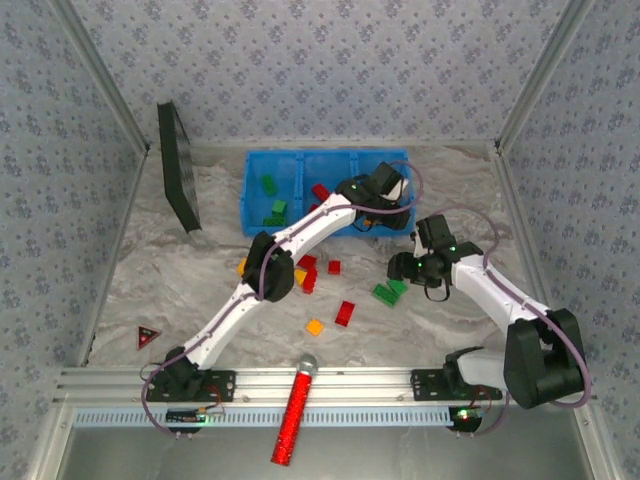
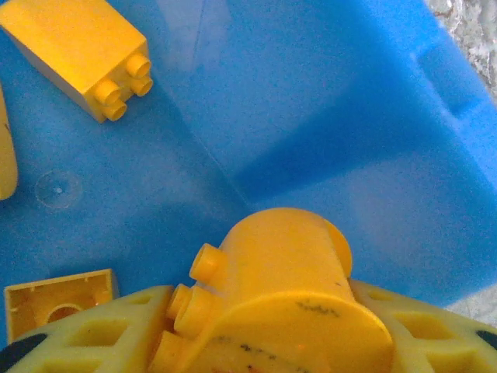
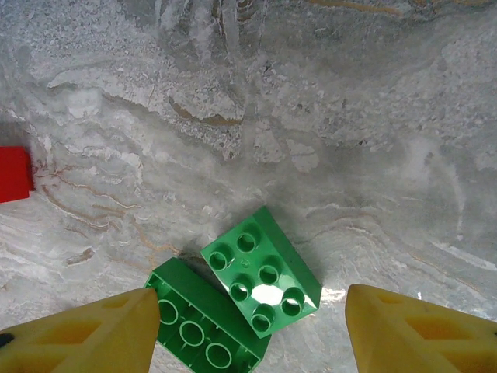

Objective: Sort the legos into containers by color
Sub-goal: Place the lego in the container.

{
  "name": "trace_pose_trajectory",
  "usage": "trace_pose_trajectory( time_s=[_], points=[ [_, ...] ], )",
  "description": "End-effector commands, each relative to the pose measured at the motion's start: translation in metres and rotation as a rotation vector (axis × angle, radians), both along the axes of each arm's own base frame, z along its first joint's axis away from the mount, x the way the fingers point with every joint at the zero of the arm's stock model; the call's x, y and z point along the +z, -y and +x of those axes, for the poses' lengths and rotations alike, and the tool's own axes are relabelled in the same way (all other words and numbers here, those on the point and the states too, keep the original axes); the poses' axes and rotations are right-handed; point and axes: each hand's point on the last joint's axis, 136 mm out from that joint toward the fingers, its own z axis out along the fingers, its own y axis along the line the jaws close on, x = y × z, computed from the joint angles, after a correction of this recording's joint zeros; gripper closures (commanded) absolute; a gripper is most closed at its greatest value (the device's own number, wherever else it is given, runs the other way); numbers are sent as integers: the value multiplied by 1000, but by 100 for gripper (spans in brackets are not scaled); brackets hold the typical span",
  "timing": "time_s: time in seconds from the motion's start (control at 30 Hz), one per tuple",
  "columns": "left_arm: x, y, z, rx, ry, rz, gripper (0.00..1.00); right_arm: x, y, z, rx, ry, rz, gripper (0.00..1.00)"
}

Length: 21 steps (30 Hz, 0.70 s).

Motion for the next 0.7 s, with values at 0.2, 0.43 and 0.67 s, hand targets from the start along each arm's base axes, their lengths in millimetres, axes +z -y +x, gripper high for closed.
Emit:
trace_pose_trajectory(
  time_s=[0.2,0.43,0.67],
  points=[
    [-14,-1,-9,14,-51,24,41,-14,2,-2,19,-27,-60,33],
    [1,3,-11,-8,-38,-4,35,-26,0,0,35,-48,-98,33],
    [15,4,-11,-15,-23,-25,34,-36,-3,1,52,-66,-124,33]
  ],
)
